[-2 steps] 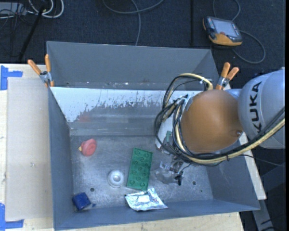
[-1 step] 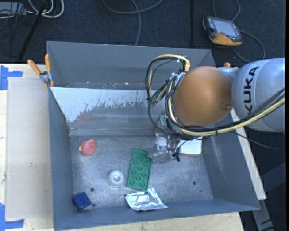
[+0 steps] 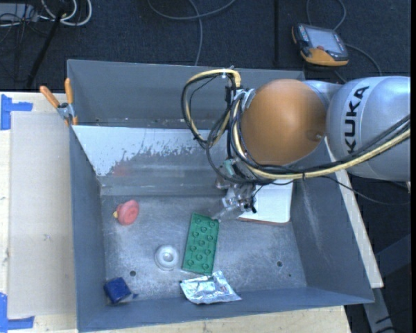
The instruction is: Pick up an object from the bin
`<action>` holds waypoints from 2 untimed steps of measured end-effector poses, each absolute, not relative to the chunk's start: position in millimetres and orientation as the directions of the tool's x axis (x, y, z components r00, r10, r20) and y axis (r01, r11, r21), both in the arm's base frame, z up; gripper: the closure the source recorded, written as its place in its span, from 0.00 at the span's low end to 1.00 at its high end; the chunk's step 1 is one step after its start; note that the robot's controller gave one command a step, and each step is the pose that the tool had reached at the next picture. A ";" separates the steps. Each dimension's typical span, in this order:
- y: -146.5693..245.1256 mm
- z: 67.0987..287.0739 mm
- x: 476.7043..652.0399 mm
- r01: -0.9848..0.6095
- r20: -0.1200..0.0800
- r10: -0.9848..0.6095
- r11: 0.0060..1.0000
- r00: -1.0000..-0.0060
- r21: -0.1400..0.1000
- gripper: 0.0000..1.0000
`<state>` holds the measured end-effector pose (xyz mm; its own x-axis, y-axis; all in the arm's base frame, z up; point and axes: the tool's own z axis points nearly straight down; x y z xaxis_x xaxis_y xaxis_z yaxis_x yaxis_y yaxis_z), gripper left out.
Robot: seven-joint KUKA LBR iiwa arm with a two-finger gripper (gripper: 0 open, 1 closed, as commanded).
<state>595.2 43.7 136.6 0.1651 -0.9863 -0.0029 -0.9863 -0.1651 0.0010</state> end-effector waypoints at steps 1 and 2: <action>41.3 131.8 583.3 -0.990 -0.002 -0.990 -0.142 0.142 0.004 1.00; 41.8 157.1 600.5 -0.895 -0.003 -0.895 0.446 -0.446 0.000 1.00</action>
Offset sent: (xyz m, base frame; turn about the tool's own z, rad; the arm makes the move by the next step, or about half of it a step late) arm -0.0111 -0.0027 -0.0036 0.0222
